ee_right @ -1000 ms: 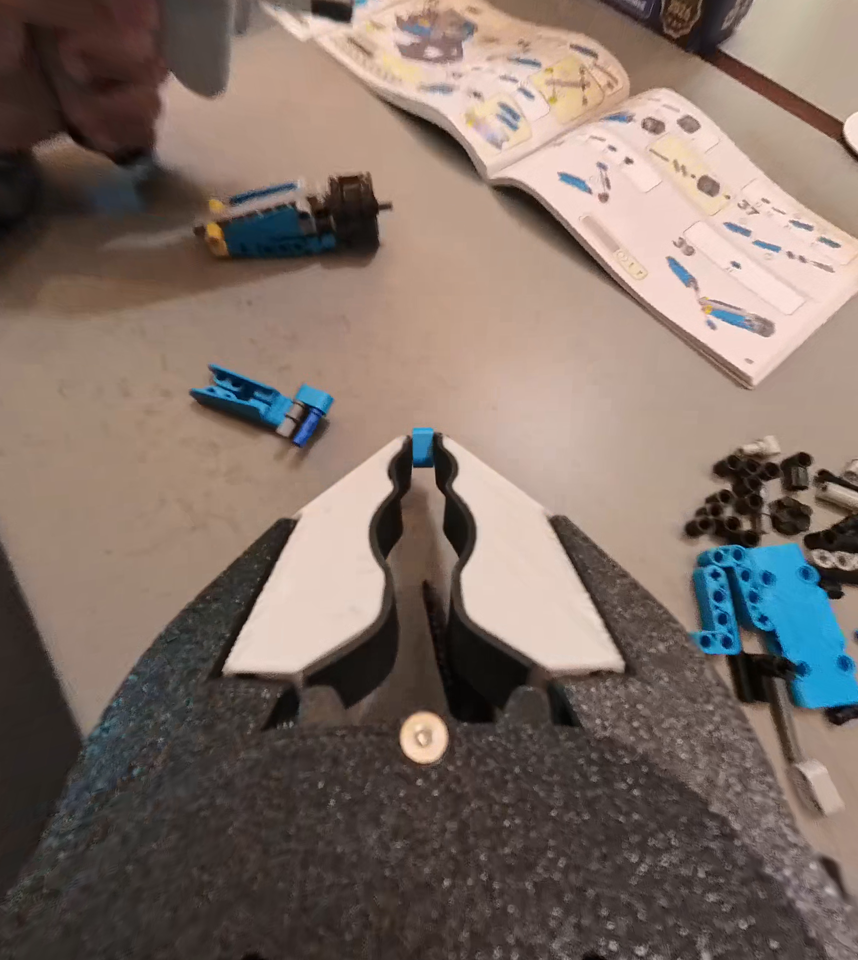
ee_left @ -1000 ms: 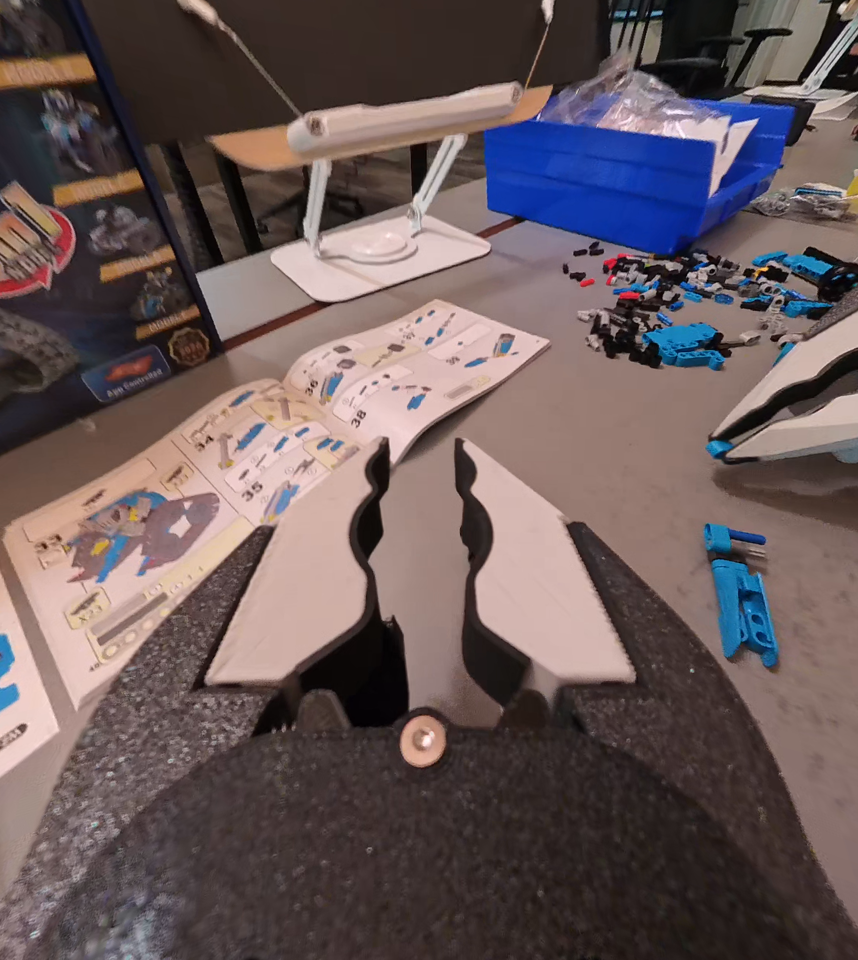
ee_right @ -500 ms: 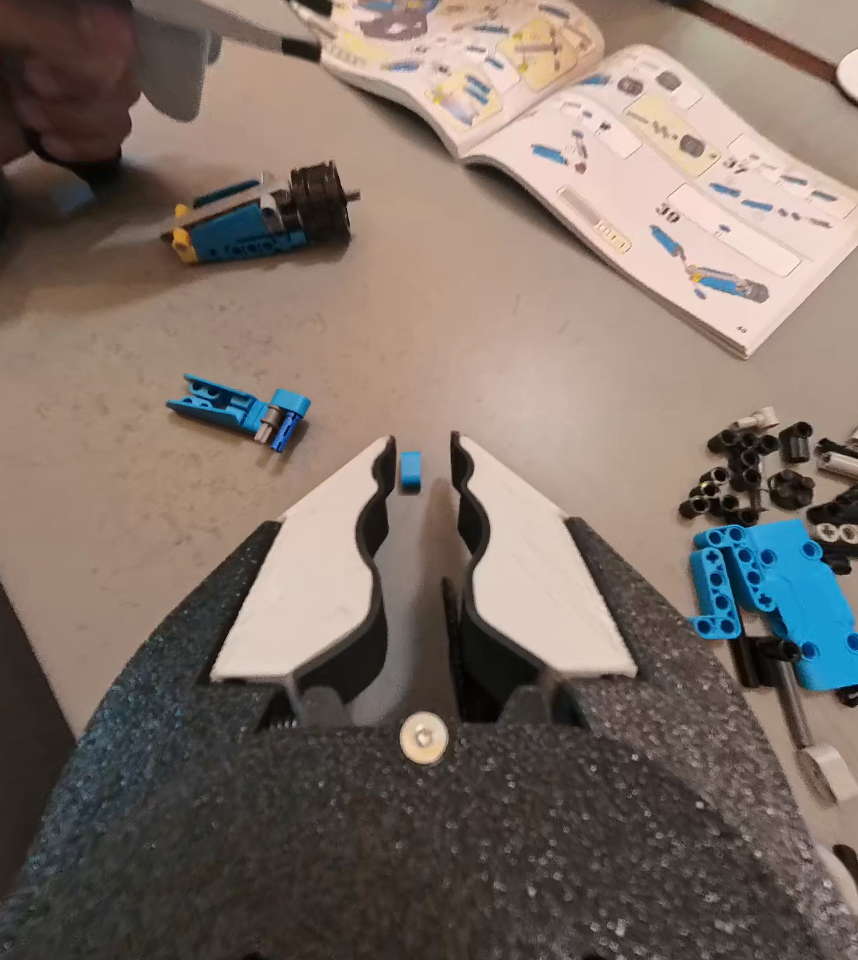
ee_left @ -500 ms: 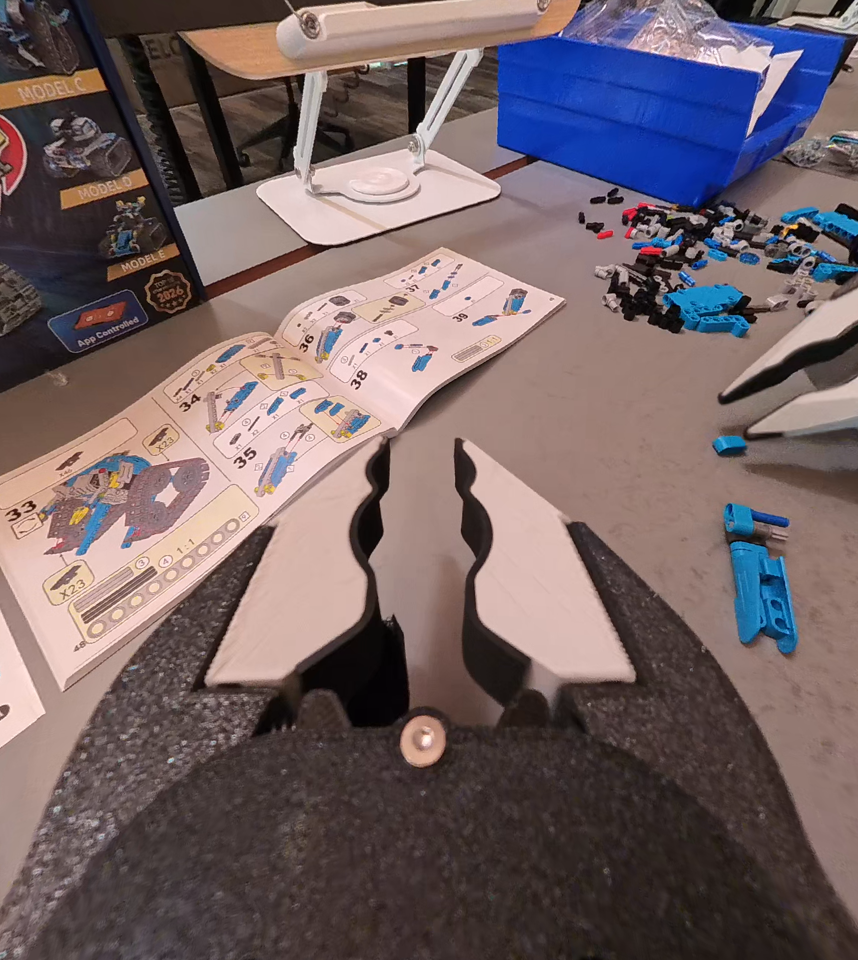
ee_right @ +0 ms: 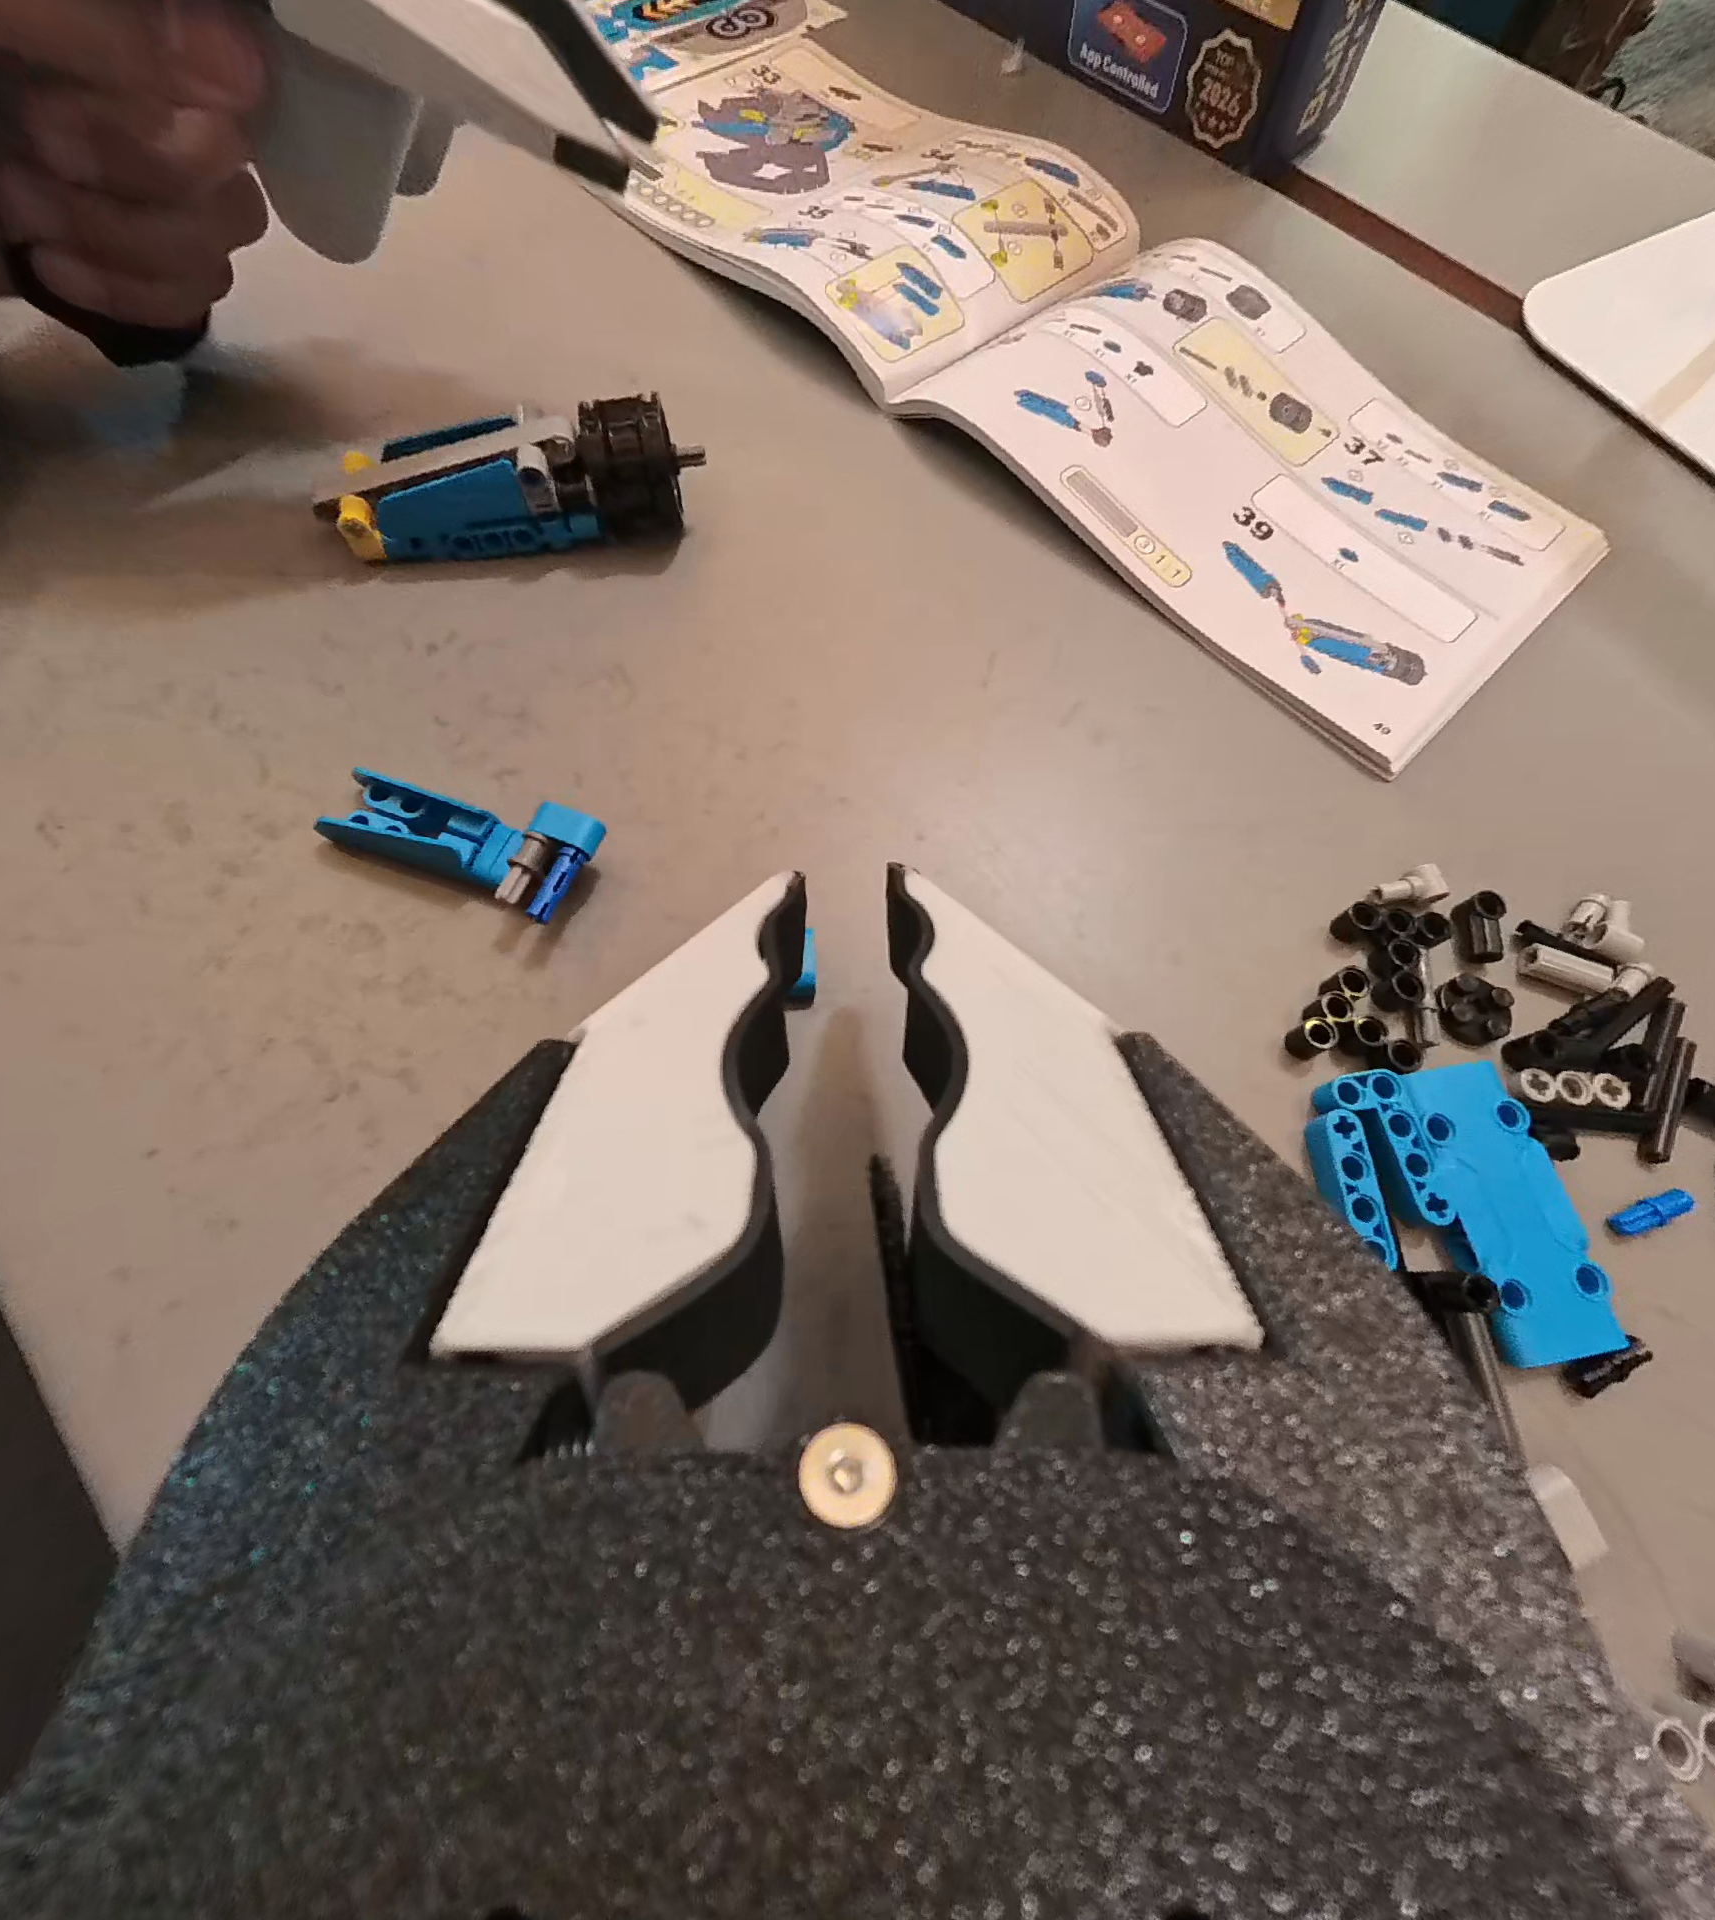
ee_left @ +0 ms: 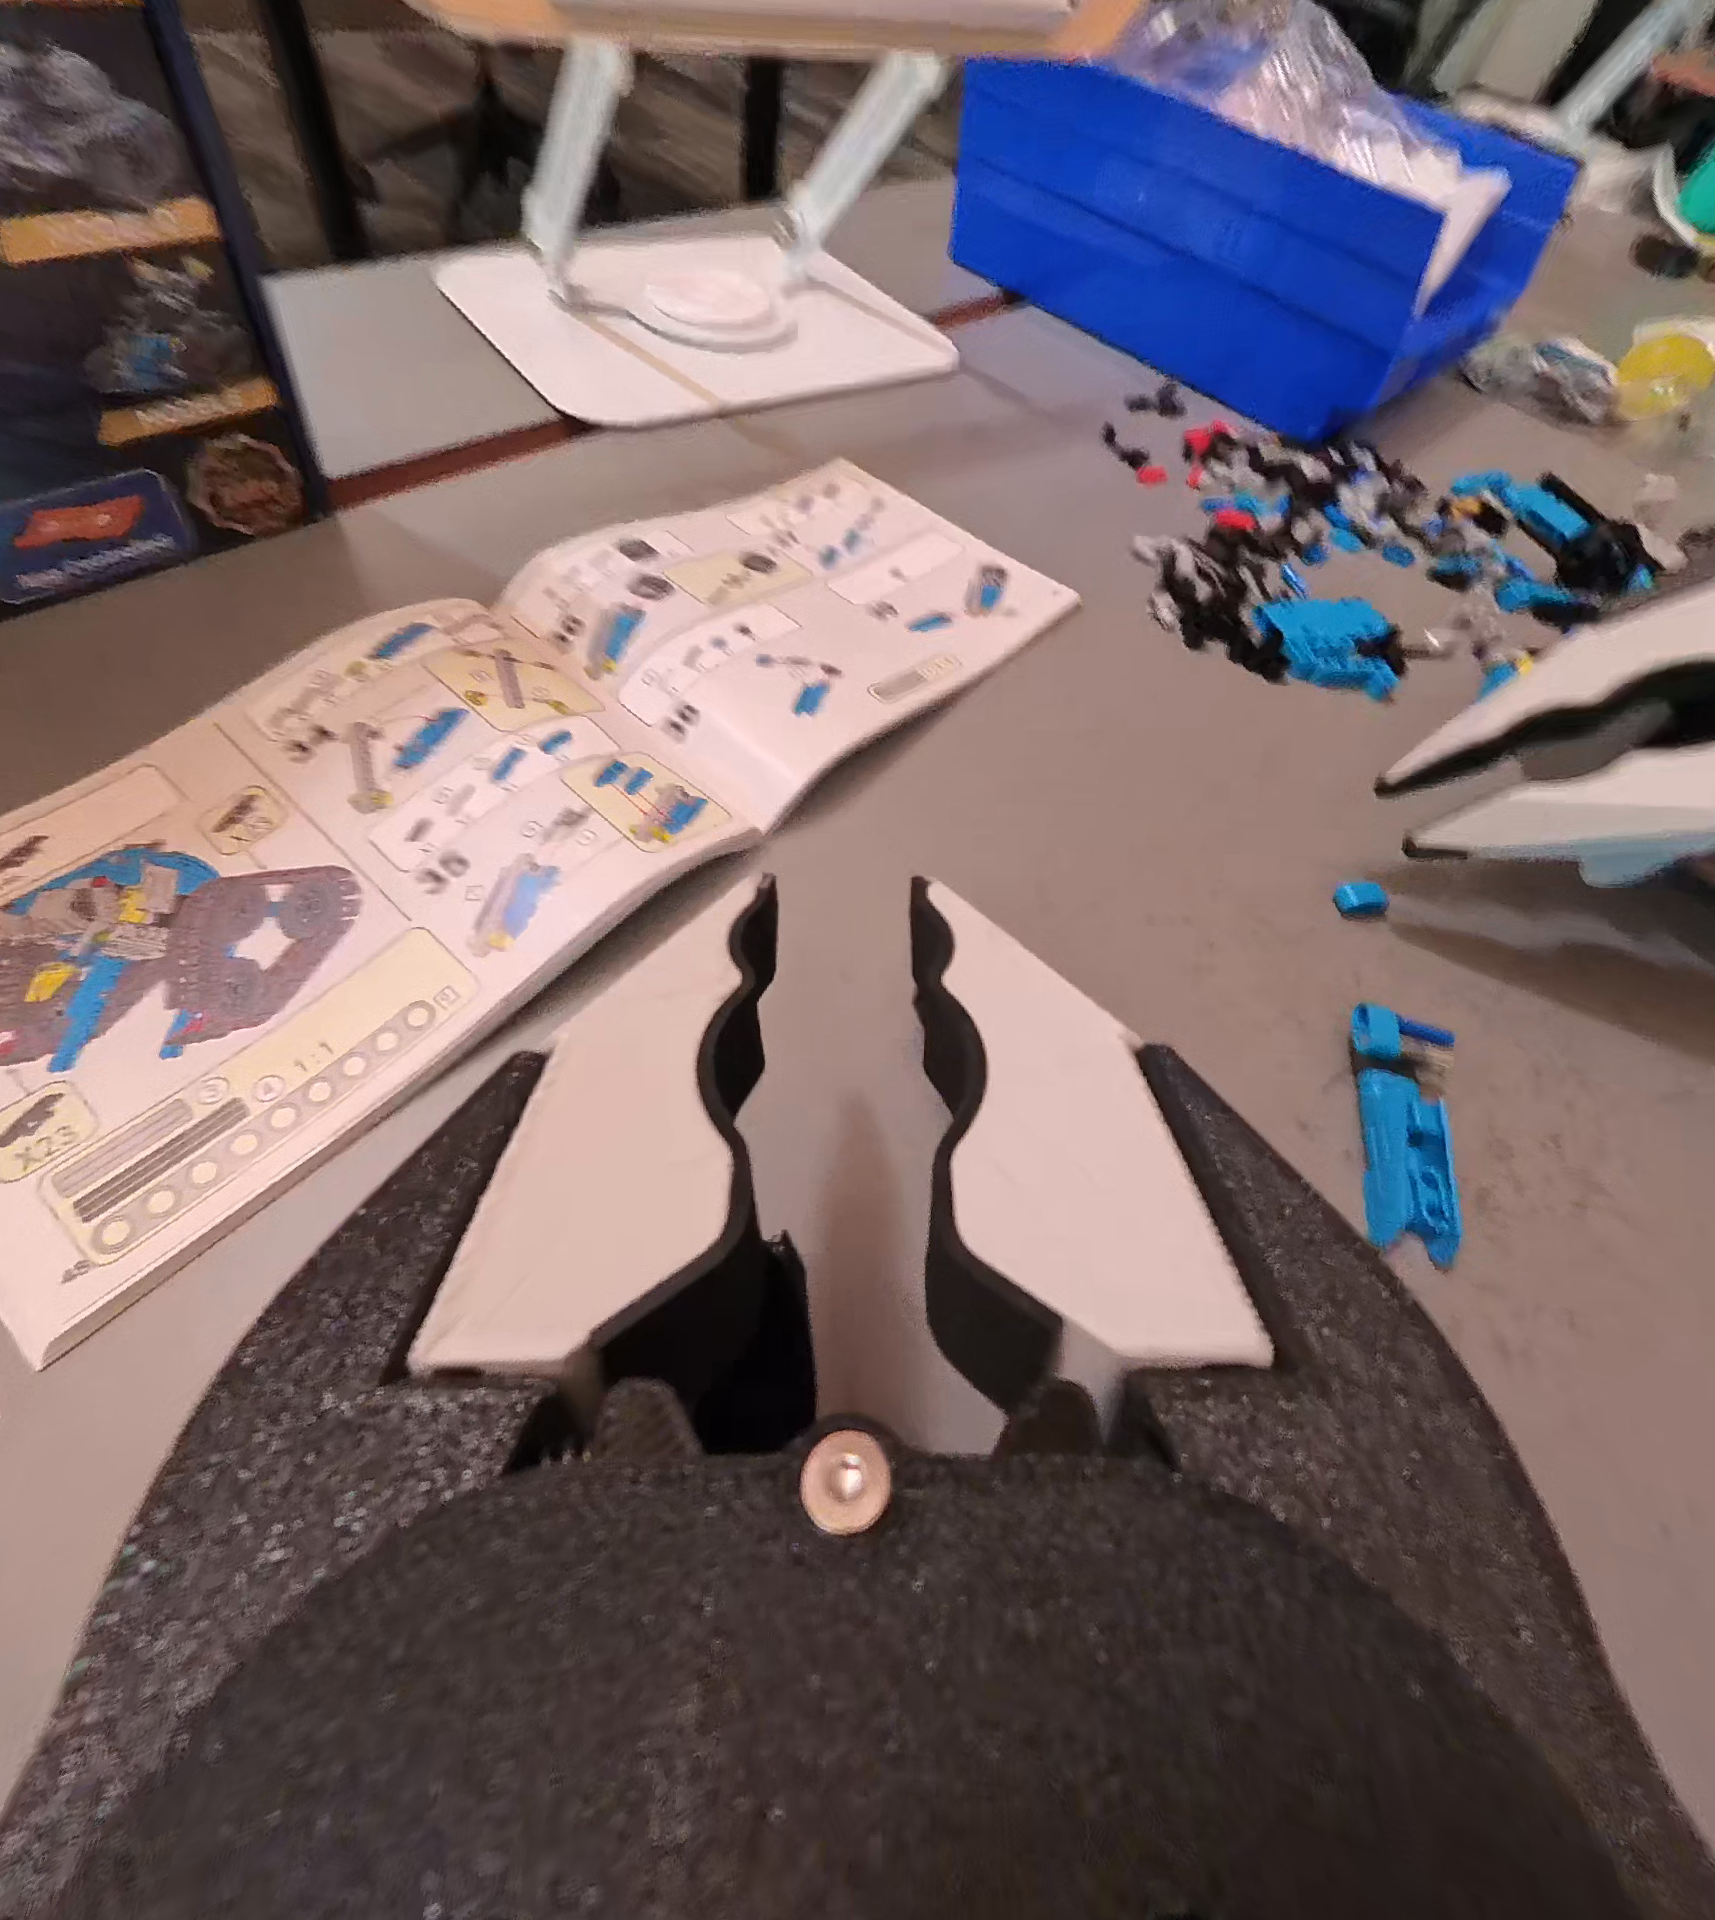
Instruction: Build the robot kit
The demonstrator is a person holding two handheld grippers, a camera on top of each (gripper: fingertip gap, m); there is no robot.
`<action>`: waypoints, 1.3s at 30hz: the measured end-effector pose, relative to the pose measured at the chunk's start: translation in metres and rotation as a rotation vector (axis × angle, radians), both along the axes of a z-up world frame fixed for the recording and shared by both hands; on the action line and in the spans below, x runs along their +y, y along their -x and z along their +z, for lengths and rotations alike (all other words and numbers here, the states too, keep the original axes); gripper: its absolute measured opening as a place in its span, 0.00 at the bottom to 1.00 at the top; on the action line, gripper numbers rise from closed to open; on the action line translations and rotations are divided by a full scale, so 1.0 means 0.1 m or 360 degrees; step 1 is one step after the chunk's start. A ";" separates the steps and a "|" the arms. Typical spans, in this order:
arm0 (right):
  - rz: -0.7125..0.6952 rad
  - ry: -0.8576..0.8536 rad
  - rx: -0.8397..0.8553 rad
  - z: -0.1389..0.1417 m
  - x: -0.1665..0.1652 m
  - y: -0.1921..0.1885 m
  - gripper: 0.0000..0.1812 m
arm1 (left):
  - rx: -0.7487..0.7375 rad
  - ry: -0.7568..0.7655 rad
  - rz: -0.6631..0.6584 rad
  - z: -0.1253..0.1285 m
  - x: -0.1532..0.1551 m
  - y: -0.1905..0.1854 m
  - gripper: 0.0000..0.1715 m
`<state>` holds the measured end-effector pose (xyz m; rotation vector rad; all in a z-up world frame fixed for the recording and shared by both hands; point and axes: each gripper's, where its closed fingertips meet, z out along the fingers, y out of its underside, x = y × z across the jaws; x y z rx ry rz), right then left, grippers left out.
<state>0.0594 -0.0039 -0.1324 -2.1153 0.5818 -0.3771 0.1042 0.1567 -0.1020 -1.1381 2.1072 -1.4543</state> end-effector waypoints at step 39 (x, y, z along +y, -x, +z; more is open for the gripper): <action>0.0587 -0.1234 0.1458 0.73 0.51 0.60 0.37 | -0.2226 -0.1754 -0.0343 0.49 -0.89 0.93 0.14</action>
